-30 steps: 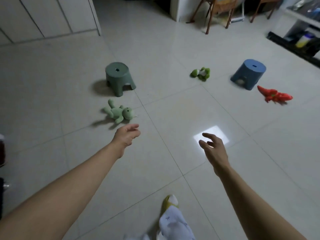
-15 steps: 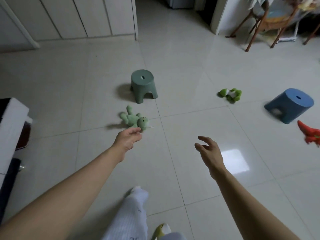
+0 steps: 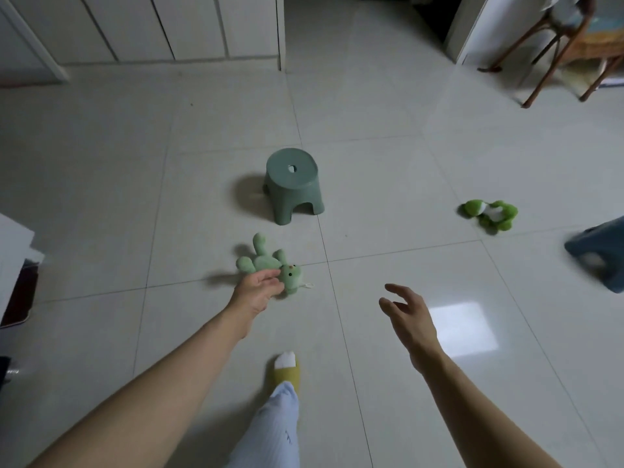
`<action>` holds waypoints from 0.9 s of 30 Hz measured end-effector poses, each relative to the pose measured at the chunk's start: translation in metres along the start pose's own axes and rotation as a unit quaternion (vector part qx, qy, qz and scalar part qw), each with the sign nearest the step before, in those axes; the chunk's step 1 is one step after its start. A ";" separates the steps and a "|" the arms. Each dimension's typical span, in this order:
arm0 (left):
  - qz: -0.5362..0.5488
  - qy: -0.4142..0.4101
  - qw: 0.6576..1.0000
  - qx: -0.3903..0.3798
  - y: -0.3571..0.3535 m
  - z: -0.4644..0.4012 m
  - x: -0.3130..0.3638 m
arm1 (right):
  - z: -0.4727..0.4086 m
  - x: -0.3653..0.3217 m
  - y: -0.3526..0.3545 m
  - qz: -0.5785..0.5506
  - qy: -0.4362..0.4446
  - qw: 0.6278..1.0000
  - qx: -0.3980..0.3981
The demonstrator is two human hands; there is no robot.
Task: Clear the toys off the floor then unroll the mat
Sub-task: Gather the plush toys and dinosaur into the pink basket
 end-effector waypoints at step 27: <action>-0.126 0.129 0.981 0.067 -0.028 -0.327 -0.134 | -0.244 0.141 -0.225 -0.064 -0.156 0.979 -0.116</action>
Point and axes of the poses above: each hand's wrist, its own z-axis away from the middle knuckle, its own y-axis out of the back of the hand, x = y × z, the point moved 10 cm from there along -z, towards the middle knuckle, and after that the axes turned 5 degrees about x, right-handed, at the moved point
